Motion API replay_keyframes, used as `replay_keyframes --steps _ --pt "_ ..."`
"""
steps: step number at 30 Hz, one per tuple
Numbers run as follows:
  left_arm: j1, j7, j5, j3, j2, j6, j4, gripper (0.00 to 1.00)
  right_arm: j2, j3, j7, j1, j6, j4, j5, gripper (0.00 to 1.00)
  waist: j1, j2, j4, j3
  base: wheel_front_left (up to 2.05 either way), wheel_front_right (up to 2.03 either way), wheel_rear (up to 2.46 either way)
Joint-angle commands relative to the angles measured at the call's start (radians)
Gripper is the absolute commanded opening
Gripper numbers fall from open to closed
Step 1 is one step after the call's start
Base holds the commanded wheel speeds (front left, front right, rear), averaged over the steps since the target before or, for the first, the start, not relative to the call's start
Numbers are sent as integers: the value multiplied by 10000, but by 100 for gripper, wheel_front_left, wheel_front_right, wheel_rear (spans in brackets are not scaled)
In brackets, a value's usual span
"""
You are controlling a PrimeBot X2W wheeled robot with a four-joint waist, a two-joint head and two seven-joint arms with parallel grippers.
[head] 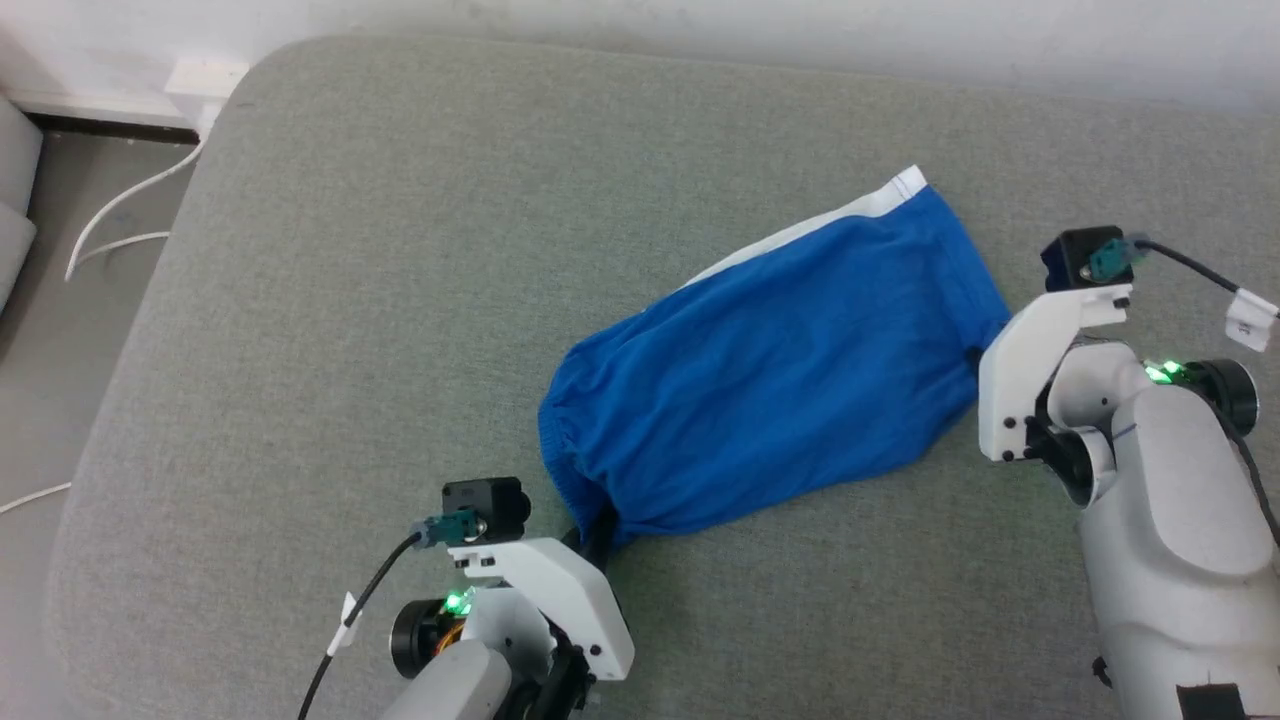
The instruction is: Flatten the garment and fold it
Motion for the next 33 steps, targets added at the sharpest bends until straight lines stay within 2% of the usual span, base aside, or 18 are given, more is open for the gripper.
replay_keyframes --steps 1,6,10,14,19,22,26,33 --pt "118 138 -96 -122 -84 -12 343 0 25 104 389 215 -11 138 -20 0 0 -1 -32 -28 0 0 0" --pt "146 82 -99 -94 -25 5 356 0 25 118 235 501 -11 -469 167 0 0 -1 -157 -174 0 0 0" --pt "191 77 -114 -76 58 20 247 0 25 -4 -291 1140 -11 -1480 766 0 0 -1 -272 -414 0 0 0" --pt "333 111 -169 18 241 100 -49 0 25 72 -582 2380 -11 -3176 1571 0 0 -1 -473 -671 0 0 0" --pt "636 266 -207 133 627 293 -642 0 26 44 -310 4416 -11 -5575 2125 0 0 -1 -881 -918 0 0 0" --pt "849 499 -229 152 916 422 -1053 0 26 -33 -93 5515 -11 -6542 2291 0 0 -1 -1150 -982 0 0 0" --pt "1130 996 -355 172 1250 665 -1588 0 26 -156 -154 6382 -11 -6666 2673 0 0 -1 -1476 -969 0 0 0" --pt "1517 1733 -505 92 1683 990 -2306 0 26 47 -916 6370 -11 -5446 2935 0 0 -1 -1704 -1015 0 0 0"
